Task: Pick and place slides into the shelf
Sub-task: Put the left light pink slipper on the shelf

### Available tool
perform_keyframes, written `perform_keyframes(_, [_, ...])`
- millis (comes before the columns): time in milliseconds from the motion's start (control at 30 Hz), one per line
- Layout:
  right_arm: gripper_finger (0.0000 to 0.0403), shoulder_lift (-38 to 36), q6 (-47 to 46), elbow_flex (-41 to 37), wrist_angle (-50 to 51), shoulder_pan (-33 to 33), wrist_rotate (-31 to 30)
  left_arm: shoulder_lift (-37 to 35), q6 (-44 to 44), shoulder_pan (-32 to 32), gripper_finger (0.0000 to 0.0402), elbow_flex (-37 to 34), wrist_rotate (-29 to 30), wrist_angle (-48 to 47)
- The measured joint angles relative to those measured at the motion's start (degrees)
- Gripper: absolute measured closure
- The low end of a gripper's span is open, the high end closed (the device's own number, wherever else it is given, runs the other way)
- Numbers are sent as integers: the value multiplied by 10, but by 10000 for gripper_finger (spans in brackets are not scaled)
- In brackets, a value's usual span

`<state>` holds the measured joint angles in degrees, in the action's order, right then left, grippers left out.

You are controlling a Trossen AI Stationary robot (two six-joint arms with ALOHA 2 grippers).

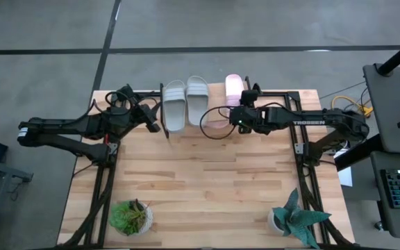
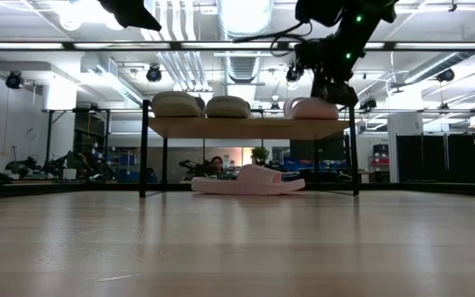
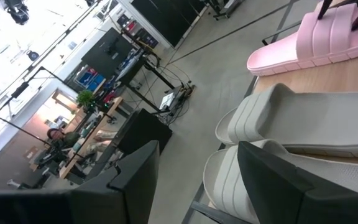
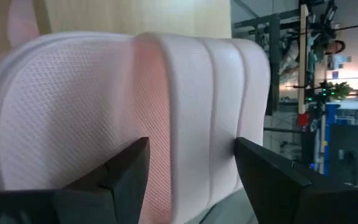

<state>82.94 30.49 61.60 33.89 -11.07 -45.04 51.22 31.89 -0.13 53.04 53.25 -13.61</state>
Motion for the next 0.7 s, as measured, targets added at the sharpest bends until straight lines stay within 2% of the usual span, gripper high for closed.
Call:
perform_keyframes(167, [207,22,2,1,-2,0,-37,0,0,0,198,0,0,-10])
perform_keyframes(567, [346,14,5,0,0,-1,-48,0,0,0,198,0,0,-11])
perform_keyframes(700, [382,10,11,0,2,0,-51,0,0,0,198,0,0,-11])
